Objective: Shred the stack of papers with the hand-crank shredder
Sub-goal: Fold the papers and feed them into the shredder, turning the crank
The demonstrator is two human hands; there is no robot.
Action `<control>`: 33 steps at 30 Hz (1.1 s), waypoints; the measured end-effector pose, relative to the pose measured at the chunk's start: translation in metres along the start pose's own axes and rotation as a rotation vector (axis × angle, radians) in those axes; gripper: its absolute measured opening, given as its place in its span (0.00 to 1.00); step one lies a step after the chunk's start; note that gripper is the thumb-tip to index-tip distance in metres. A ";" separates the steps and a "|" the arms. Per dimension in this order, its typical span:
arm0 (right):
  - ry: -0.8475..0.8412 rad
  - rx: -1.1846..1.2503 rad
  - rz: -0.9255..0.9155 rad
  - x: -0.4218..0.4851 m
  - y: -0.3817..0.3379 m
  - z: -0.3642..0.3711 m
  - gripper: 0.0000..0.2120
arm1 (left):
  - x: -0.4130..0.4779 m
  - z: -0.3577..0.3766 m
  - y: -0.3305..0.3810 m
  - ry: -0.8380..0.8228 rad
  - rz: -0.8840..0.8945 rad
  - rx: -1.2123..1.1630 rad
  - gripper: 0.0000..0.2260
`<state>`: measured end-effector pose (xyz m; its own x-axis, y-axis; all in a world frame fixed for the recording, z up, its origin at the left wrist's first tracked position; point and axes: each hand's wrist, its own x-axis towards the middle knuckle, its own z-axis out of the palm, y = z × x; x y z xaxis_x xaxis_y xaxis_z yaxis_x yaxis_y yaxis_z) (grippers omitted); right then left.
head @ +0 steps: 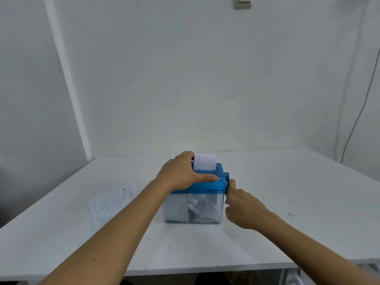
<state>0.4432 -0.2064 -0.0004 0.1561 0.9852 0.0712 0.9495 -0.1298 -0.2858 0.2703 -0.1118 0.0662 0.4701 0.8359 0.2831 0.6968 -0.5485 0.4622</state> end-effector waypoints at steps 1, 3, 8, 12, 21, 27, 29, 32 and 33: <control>-0.044 0.010 0.006 -0.001 -0.002 -0.006 0.23 | 0.000 0.000 0.000 0.004 0.007 -0.004 0.38; -0.149 -0.021 0.009 -0.002 -0.007 -0.024 0.14 | 0.000 0.000 0.000 0.013 0.015 -0.016 0.39; -0.523 0.086 0.087 0.014 -0.020 -0.088 0.13 | -0.002 0.001 0.001 0.008 0.042 0.020 0.35; -0.698 0.072 0.132 0.033 -0.025 -0.128 0.10 | 0.001 0.003 -0.001 0.023 0.058 0.073 0.35; 0.061 0.202 0.015 0.074 -0.008 -0.125 0.23 | 0.004 0.005 -0.004 0.041 0.057 0.061 0.39; 0.580 0.547 -0.106 0.092 0.007 -0.052 0.19 | 0.006 0.007 -0.006 0.026 0.042 0.056 0.42; 0.614 0.637 -0.055 0.095 0.007 -0.035 0.18 | 0.007 0.008 -0.005 0.038 0.048 0.062 0.42; 0.536 0.631 0.015 0.095 0.010 -0.006 0.19 | 0.006 0.009 -0.003 0.044 0.045 0.077 0.37; 0.504 0.624 0.049 0.093 0.011 0.002 0.19 | 0.005 0.008 -0.003 0.049 0.041 0.083 0.36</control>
<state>0.4672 -0.1162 0.0012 0.4393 0.7914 0.4251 0.6343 0.0618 -0.7706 0.2753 -0.1063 0.0596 0.4738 0.8115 0.3422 0.7206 -0.5806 0.3790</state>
